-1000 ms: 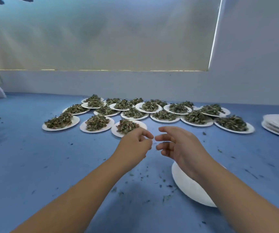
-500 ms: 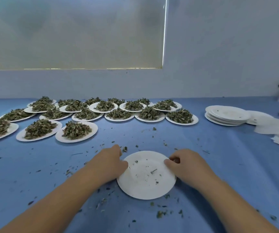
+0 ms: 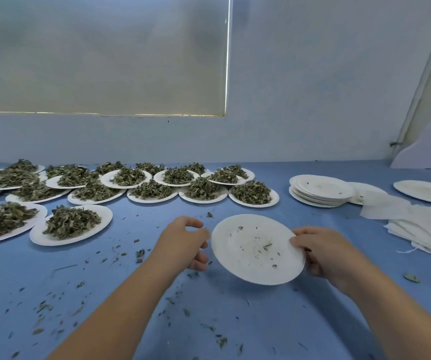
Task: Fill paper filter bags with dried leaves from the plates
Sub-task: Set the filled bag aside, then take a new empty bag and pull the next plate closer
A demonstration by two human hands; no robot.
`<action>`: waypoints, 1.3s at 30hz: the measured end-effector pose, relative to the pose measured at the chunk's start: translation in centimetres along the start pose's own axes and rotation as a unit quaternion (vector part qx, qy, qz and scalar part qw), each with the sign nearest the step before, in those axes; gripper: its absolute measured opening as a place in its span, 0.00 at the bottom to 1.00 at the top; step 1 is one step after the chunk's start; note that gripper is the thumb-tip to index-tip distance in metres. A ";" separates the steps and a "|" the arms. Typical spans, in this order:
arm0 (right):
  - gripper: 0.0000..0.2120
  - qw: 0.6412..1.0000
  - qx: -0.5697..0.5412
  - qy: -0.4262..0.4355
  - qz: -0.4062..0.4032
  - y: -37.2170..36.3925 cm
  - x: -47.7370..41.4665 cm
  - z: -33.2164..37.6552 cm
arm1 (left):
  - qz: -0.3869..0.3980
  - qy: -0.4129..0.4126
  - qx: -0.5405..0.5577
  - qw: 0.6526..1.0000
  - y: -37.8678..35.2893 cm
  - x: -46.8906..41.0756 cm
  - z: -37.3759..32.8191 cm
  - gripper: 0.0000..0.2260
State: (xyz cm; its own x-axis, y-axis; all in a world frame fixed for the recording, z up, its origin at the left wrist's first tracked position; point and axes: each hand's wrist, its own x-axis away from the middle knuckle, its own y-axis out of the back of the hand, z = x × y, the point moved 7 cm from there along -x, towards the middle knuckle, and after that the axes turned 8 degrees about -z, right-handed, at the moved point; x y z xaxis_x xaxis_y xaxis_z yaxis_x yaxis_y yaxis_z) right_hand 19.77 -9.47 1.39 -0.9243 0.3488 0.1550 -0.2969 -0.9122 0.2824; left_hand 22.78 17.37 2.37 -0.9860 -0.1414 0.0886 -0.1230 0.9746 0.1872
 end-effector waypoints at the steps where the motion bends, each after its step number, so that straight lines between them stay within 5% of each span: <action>1: 0.06 1.000 -0.024 -0.010 -0.010 1.2 -0.8 -0.1 | -0.001 -0.004 0.011 1.000 -0.8 -0.4 0.0 0.05; 10: 0.08 0.935 -0.310 -0.044 -0.166 9.3 -11.4 1.3 | -0.037 -0.084 -0.060 0.994 -2.1 -1.6 2.4 0.07; 18: 0.08 0.892 -0.353 -0.068 -0.274 10.1 -15.7 -0.2 | -0.034 -0.087 -0.068 0.993 -2.1 -1.9 2.1 0.08; 21: 0.06 0.913 -0.222 -0.080 -0.333 11.5 -15.1 -1.1 | -0.030 -0.089 -0.074 0.993 -2.2 -1.8 2.2 0.08; 23: 0.06 0.926 0.037 -0.029 -0.374 13.4 -14.4 -0.3 | -0.027 -0.087 -0.080 0.993 -2.3 -1.9 2.2 0.08; 26: 0.09 0.875 0.300 0.079 -0.372 15.3 -13.7 0.7 | -0.023 -0.092 -0.096 0.991 -2.4 -1.9 2.2 0.08; 29: 0.14 0.821 0.441 0.078 -0.355 17.6 -13.7 -0.4 | -0.023 -0.102 -0.117 0.988 -2.4 -1.6 2.2 0.08; 32: 0.19 0.786 0.538 0.062 -0.299 18.6 -14.7 -2.1 | -0.032 -0.121 -0.151 0.981 -2.5 -1.3 2.0 0.09; 39: 0.18 0.795 0.567 0.039 -0.211 17.6 -16.7 -2.2 | -0.042 -0.134 -0.180 0.974 -2.8 -1.3 2.1 0.09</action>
State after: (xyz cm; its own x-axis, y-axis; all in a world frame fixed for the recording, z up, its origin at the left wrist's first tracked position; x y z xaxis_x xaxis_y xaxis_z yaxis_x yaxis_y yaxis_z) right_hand 29.48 -31.78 1.72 -0.8246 0.5183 -0.2266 -0.2176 0.0791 0.9728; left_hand 24.19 15.22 -0.29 -0.9740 -0.1214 -0.1912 -0.2052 0.8305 0.5178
